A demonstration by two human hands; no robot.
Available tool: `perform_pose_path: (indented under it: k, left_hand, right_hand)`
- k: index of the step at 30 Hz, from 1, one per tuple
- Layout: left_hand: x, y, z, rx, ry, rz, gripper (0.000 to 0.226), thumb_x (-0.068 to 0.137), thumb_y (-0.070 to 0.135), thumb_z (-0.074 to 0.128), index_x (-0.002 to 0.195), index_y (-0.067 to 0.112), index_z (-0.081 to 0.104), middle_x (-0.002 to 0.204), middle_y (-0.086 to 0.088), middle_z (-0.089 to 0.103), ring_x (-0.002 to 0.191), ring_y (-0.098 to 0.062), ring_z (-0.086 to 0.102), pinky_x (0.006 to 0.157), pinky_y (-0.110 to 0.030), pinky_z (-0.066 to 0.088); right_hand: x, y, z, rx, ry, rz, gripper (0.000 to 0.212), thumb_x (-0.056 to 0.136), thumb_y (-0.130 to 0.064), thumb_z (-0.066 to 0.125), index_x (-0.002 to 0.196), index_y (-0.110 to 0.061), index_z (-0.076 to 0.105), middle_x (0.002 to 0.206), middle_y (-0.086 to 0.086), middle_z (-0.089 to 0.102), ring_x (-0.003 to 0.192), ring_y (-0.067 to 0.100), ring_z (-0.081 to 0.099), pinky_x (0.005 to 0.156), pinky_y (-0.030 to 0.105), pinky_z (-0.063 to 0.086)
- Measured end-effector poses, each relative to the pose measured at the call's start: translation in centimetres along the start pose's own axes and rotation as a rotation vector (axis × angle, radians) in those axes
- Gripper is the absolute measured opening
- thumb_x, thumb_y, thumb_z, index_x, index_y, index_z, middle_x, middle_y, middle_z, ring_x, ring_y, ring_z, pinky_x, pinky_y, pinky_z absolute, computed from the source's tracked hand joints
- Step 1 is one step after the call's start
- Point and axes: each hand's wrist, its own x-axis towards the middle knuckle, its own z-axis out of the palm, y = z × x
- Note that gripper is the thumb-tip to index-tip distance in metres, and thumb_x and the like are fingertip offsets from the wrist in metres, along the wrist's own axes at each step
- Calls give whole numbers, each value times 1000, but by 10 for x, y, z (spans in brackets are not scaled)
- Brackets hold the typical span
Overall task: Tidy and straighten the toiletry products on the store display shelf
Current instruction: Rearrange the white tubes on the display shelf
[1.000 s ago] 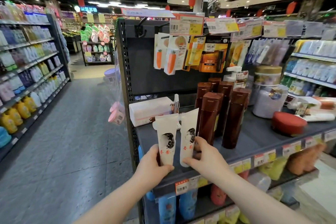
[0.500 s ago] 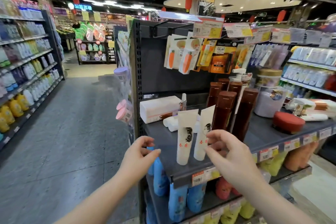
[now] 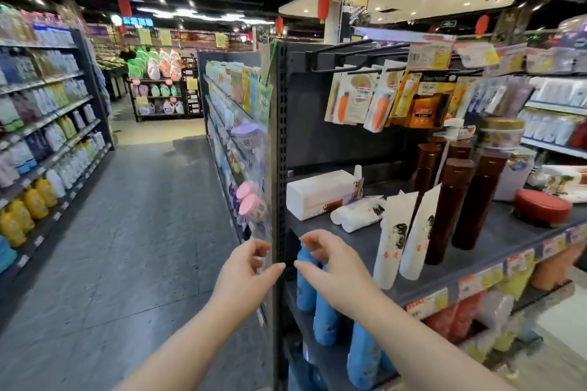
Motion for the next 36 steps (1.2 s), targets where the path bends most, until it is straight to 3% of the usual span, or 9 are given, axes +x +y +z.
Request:
perform_pose_path:
  k: [3,9,17,20,25,28,31,33,36]
  left_hand:
    - [18,-2,1,31,-20,50,27,78,25,71,97,27,53,102,7,57,94,-10,54,70,-11,38]
    - [67,-12,-2,85,-63,90,32,77,31,70,104,29,53,101,14,51,97,-7,53,83,-20,37]
    - [160,12,23,90,-251,246,30,76,30,68,100,33,51,104,12,56,90,-2,55,71,-11,40]
    - [185,20,38,59,-295,295,27,77,28,66,97,37,50,107,17,55,90,4,54,64,-7,37]
    - [203,25,63,-70,-422,312,22,82,16,61,100,29,56,105,11,58,83,-1,59,63,-4,45]
    - [210,29,76,-88,-491,335,18,84,15,60,92,31,57,93,9,63,75,-2,61,69,-15,50]
    - [218,30,87,-159,-598,353,11,87,17,61,91,27,58,79,9,61,64,0,57,56,-8,42]
    - [222,28,91,-197,-684,322,12,87,16,61,89,28,58,76,-1,63,66,-6,58,59,-13,45]
    - [229,27,91,-217,-807,294,17,87,12,60,86,29,57,77,-7,62,70,-16,56,73,-35,52]
  right_hand:
    - [26,2,5,-9,52,46,28,81,-31,63,107,-32,53,106,-13,54,93,1,50,80,18,37]
    - [78,14,13,9,179,131,37,83,-28,63,119,-24,53,114,-11,53,99,4,49,85,19,35]
    - [134,49,8,-36,385,264,36,86,-22,58,121,-25,51,122,-8,54,110,8,49,89,23,39]
    - [147,64,4,-128,451,315,37,86,-23,58,122,-26,51,125,-8,55,113,9,50,88,22,38]
    - [155,82,0,-411,418,531,46,82,-43,57,124,-28,46,129,-3,51,119,23,47,92,38,44]
    - [153,90,0,-541,306,674,55,86,-51,47,133,-24,37,139,1,40,124,27,41,96,42,42]
    - [147,90,4,-549,239,781,49,93,-39,39,138,-21,30,155,2,17,126,29,43,98,42,41]
    - [141,87,9,-518,315,776,37,94,-24,40,131,-20,40,156,-1,15,123,28,48,96,38,43]
    - [133,79,13,-437,501,776,41,92,-12,40,132,-18,45,152,-2,28,131,24,40,104,32,36]
